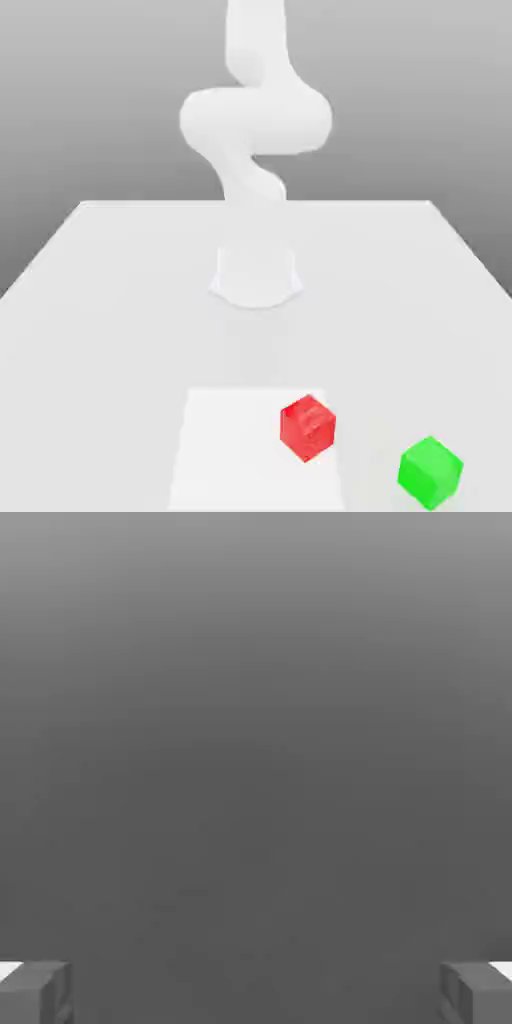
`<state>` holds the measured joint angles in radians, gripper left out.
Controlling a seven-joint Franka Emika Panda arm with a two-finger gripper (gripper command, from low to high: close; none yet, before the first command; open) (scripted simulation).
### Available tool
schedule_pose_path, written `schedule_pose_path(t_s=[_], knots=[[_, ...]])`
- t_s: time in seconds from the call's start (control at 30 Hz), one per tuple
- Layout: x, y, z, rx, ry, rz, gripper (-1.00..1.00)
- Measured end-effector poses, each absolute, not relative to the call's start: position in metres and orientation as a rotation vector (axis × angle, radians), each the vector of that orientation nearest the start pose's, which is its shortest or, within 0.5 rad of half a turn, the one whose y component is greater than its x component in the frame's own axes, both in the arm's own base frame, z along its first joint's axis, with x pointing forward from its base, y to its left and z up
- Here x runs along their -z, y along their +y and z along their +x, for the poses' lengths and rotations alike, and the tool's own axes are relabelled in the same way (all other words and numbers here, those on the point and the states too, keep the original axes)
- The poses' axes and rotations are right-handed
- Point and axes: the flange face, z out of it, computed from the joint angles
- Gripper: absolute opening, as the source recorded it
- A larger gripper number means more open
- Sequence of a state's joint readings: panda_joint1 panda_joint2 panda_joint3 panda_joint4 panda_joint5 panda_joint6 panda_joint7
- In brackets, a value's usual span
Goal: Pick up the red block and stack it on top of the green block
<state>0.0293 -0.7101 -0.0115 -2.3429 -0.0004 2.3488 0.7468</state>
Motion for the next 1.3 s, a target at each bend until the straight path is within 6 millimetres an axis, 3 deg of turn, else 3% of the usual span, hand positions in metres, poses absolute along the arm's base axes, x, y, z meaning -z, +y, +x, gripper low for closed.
schedule_pose_path(t_s=[0.17,0.33,0.47,0.6,0.73,0.87,0.9,1.13,1.3], knots=[[-0.551,0.022,0.434,0.733,0.816,-2.732,0.0],[-0.439,0.04,0.454,0.52,0.645,-2.893,0.0],[-0.35,0.053,0.449,0.338,0.493,-3.001,0.0],[-0.267,0.064,0.427,0.148,0.322,-3.088,0.0],[-0.201,0.066,0.405,0.013,0.209,-3.132,0.0],[-0.157,0.066,0.403,0.001,0.201,-3.136,0.0],[-0.149,0.066,0.402,0.001,0.201,-3.135,-1.0],[-0.147,0.066,0.402,-0.001,0.201,-3.135,-1.0],[-0.193,0.066,0.403,-0.001,0.201,-3.136,-1.0]])
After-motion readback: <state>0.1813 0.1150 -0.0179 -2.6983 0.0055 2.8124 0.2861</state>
